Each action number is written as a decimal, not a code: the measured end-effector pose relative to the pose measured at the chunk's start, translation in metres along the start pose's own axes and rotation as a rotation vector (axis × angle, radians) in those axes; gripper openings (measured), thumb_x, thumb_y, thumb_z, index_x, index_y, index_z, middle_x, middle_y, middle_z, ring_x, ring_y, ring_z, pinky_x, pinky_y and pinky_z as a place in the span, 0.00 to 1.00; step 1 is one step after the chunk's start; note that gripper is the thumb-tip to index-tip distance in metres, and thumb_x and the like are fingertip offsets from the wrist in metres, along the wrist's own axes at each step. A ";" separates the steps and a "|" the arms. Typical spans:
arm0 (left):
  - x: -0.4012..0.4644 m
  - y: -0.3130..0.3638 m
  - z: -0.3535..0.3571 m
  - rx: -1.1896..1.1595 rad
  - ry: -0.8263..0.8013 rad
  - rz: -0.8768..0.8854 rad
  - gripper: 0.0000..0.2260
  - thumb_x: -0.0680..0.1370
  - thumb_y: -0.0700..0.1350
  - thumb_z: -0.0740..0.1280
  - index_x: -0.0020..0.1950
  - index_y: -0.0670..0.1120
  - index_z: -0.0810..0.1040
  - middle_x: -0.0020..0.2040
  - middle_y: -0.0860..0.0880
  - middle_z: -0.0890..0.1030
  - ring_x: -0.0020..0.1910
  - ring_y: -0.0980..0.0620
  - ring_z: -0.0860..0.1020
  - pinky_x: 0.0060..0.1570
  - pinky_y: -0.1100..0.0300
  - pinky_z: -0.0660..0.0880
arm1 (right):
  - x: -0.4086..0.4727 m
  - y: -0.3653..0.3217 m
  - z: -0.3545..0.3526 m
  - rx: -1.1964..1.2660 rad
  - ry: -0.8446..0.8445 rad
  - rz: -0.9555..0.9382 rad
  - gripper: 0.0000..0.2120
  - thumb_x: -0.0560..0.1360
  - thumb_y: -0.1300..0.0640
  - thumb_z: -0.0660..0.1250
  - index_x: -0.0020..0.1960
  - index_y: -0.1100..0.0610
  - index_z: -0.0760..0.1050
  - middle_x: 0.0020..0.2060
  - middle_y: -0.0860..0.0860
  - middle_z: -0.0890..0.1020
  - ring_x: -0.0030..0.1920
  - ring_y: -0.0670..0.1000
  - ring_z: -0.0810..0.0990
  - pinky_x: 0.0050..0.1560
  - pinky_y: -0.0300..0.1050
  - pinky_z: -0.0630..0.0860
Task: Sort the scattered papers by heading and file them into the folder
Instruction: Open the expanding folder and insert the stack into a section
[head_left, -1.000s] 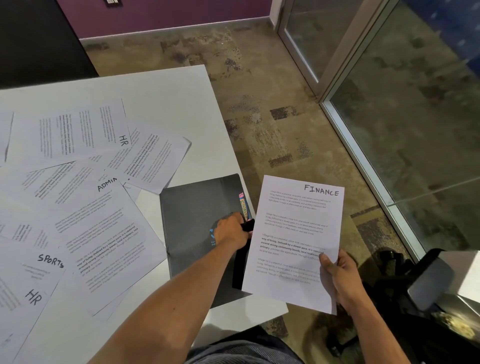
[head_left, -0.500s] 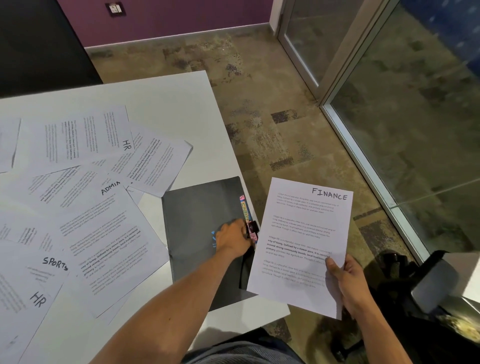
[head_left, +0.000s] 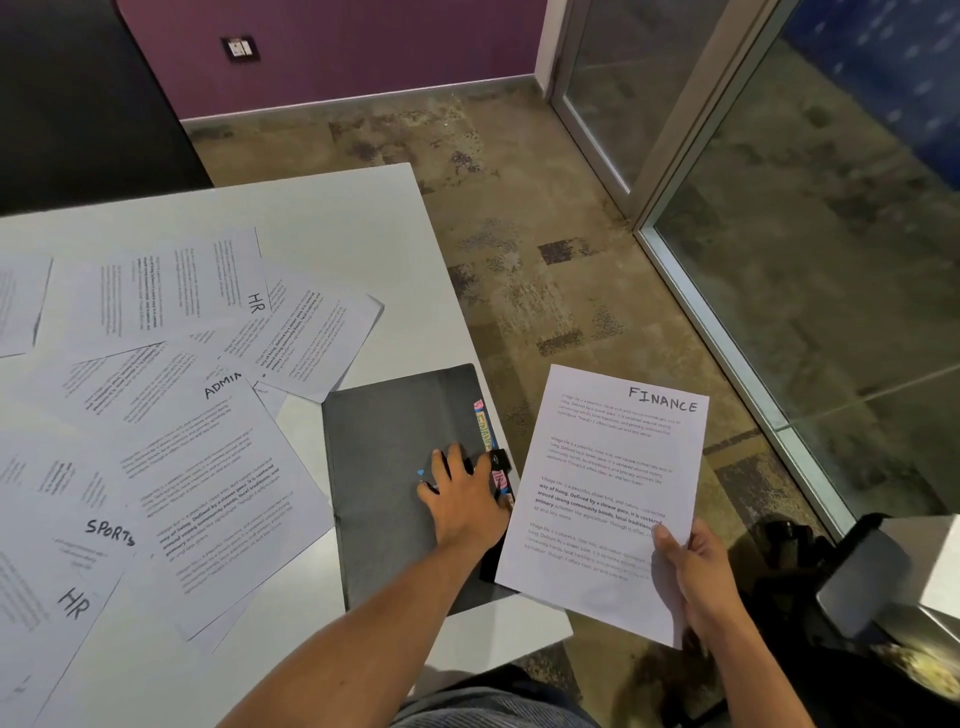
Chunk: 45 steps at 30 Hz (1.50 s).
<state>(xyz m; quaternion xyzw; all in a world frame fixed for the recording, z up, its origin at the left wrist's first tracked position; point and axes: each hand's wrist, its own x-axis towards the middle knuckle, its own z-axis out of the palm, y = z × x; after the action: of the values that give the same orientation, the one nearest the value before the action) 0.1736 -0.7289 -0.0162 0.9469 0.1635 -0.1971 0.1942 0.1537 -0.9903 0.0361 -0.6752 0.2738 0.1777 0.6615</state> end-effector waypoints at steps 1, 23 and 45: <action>0.000 0.001 0.000 -0.013 -0.005 -0.003 0.27 0.76 0.57 0.64 0.74 0.56 0.63 0.78 0.45 0.53 0.77 0.39 0.47 0.69 0.33 0.55 | 0.000 0.001 -0.001 -0.003 0.002 -0.005 0.13 0.82 0.65 0.58 0.63 0.58 0.74 0.60 0.51 0.83 0.60 0.56 0.82 0.61 0.59 0.78; 0.003 0.011 -0.011 -0.070 -0.083 -0.009 0.30 0.76 0.52 0.68 0.76 0.56 0.61 0.79 0.46 0.49 0.77 0.33 0.44 0.69 0.28 0.50 | -0.011 0.016 -0.010 0.028 -0.021 -0.058 0.27 0.70 0.43 0.75 0.64 0.55 0.75 0.63 0.51 0.81 0.65 0.58 0.78 0.67 0.68 0.69; 0.007 0.023 -0.023 -0.185 -0.127 -0.018 0.22 0.81 0.46 0.59 0.75 0.51 0.61 0.80 0.43 0.43 0.76 0.29 0.42 0.67 0.25 0.50 | -0.007 0.006 -0.006 -0.087 0.124 -0.021 0.10 0.81 0.63 0.62 0.60 0.54 0.76 0.58 0.50 0.84 0.60 0.56 0.81 0.64 0.63 0.73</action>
<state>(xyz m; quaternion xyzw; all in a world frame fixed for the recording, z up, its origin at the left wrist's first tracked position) 0.1961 -0.7375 0.0068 0.9091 0.1768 -0.2426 0.2888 0.1438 -0.9949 0.0357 -0.7158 0.2989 0.1404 0.6153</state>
